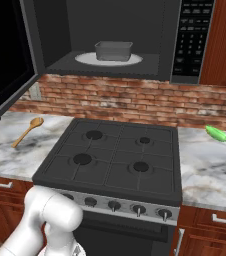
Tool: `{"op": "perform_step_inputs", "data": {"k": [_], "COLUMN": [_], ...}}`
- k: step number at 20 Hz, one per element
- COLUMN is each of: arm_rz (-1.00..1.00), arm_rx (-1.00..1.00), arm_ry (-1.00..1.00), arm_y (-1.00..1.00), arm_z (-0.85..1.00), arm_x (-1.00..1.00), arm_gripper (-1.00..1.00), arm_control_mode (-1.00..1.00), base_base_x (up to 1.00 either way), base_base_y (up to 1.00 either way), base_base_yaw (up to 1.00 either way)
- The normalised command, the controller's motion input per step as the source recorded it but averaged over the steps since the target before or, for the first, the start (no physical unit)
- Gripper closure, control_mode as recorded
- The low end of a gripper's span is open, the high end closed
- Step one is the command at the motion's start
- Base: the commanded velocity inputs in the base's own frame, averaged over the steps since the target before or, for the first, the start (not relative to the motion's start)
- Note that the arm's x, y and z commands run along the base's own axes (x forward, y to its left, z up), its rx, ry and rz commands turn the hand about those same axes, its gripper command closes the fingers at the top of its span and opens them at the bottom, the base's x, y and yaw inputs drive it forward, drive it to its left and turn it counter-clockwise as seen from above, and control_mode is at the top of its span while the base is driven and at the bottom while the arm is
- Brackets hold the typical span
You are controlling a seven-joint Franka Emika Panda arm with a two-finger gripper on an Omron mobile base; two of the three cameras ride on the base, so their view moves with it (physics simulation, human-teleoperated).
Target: Close the microwave door.
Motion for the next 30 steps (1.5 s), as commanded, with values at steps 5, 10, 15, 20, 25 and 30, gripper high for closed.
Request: {"op": "perform_step_inputs", "data": {"k": [5,10,15,20,25,30], "arm_rz": [-0.18,-0.13,-0.09,-0.07,-0.12,-0.12], "arm_rx": [-0.04,-0.08,-0.19,-0.1,0.03,0.13], "arm_ry": [0.0,0.0,0.04,0.05,0.0,-0.09], "arm_y": [0.63,0.69,0.5,0.1,-0.34,-0.59], "arm_z": [-0.75,-0.51,-0.08,0.0,0.0,0.09], "arm_x": [1.0,1.0,0.87,0.95,0.48,0.12], "arm_gripper": [-1.0,-1.0,-1.0,-1.0,-1.0,-1.0], "arm_control_mode": [-1.0,-1.0,-1.0,-1.0,-1.0,-1.0], "base_base_x": [0.0,0.0,0.0,0.0,0.0,0.0], "base_base_y": [0.0,0.0,0.0,0.0,0.0,0.0], "base_base_yaw": [0.0,0.0,0.0,0.0,0.0,0.0]}}
